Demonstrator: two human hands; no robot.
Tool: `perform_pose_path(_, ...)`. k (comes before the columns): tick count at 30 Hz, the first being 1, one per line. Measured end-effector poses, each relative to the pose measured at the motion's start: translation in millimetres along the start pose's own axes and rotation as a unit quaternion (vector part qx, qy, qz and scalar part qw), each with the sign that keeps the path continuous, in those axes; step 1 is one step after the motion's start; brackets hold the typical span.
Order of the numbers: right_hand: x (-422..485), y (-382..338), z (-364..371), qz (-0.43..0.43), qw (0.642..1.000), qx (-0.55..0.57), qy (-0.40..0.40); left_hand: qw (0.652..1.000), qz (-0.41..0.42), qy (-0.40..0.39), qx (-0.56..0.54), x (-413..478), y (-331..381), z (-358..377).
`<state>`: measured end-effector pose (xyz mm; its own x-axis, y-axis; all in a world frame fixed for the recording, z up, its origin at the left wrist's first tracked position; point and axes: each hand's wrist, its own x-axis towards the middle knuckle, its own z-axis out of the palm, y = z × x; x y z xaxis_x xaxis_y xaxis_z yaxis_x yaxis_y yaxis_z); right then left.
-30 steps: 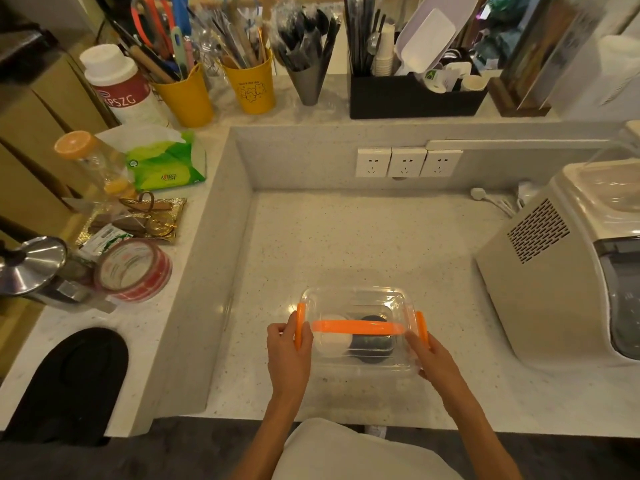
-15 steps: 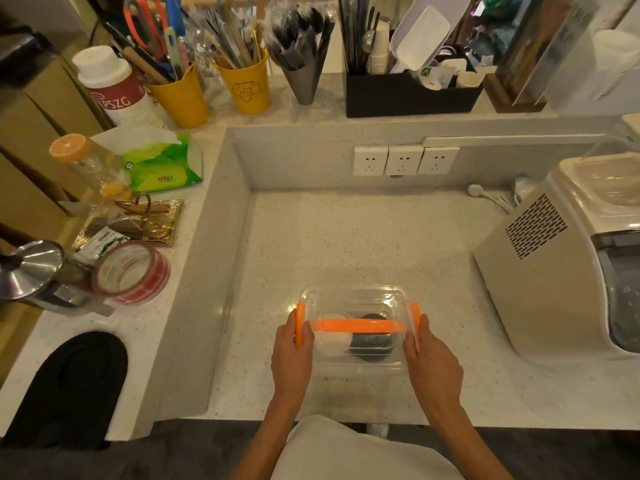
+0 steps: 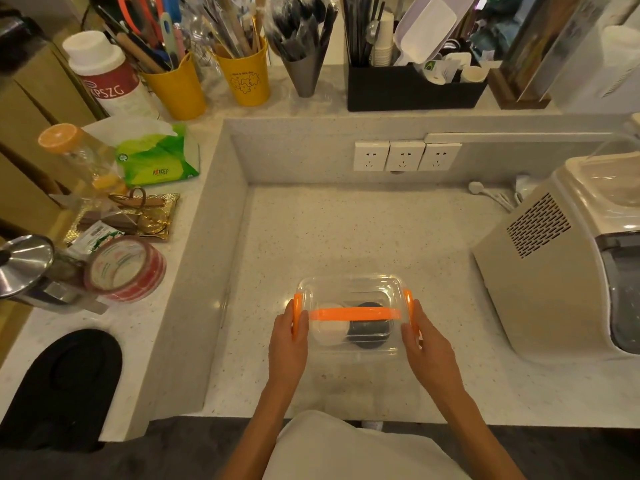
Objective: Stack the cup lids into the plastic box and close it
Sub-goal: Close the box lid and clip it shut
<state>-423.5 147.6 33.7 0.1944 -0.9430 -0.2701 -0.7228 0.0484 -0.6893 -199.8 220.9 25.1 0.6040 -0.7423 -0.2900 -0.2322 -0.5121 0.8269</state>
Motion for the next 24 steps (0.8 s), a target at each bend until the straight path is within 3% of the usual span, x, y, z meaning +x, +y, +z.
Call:
perform_pose_path(3,-10.4,12.0,-8.8,-0.050,0.998,-0.023,0.030,0.994,0.062,0.042,0.085,-12.1,-3.2,-6.7)
perform_pose_path(6,-32.2,25.6,-14.3,-0.183,0.978,-0.091,0.031,0.935,0.274,0.057,0.220,-34.6,-12.1,-16.1)
perform_pose_path(8,-42.7,34.5,-9.7,-0.205,0.971,-0.121,-0.026,0.906,0.336,0.009,0.259,-49.0,-15.7,-14.0)
perform_pose_path(12,-38.2,25.2,5.7,-0.179,0.975,-0.124,-0.053,0.865,0.348,-0.026,0.360,-50.9,-9.7,-12.9)
perform_pose_path(16,1.0,-4.9,22.0,-0.201,0.967,-0.150,-0.054,0.860,0.312,0.000,0.403,-10.1,5.6,-11.0)
perform_pose_path(24,144.6,-82.3,47.9,-0.224,0.961,-0.155,-0.049,0.853,0.260,-0.056,0.450,145.4,23.8,-18.9)
